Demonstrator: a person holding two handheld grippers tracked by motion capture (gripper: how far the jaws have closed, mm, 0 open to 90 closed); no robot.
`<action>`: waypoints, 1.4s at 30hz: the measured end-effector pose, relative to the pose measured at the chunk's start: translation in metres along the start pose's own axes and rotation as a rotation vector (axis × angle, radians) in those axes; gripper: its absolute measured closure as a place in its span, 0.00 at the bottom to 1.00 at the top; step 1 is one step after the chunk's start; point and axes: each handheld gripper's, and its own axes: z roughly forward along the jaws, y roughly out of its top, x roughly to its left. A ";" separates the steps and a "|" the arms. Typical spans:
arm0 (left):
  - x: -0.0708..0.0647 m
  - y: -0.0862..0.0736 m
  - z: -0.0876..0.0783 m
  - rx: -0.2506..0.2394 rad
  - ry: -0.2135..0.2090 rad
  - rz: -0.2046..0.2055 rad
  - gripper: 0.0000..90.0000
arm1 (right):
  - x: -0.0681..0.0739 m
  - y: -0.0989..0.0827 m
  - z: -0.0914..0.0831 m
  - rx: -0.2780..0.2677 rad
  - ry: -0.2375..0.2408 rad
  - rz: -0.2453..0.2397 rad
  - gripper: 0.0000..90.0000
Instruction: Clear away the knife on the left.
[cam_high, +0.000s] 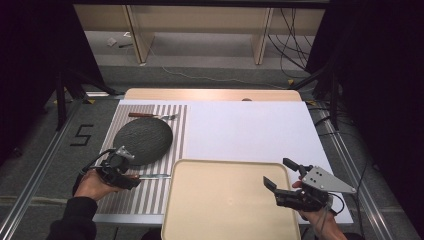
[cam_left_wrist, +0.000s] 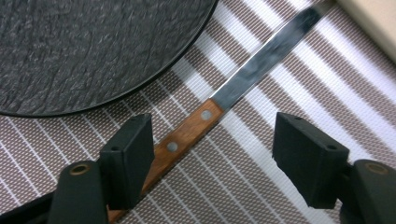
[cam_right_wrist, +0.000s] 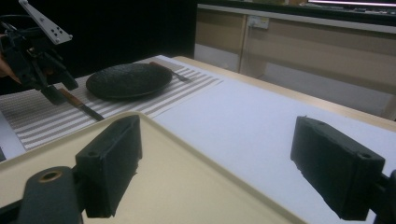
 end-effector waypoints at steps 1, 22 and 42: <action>0.001 0.000 0.001 0.008 0.001 0.004 0.34 | 0.000 0.000 0.000 -0.001 0.001 0.002 0.19; 0.007 0.009 0.016 0.111 -0.018 0.055 0.52 | 0.005 0.001 0.001 0.002 0.017 -0.017 0.20; -0.003 0.023 0.017 0.203 -0.021 0.054 0.82 | 0.006 0.001 0.001 0.011 0.017 -0.026 0.20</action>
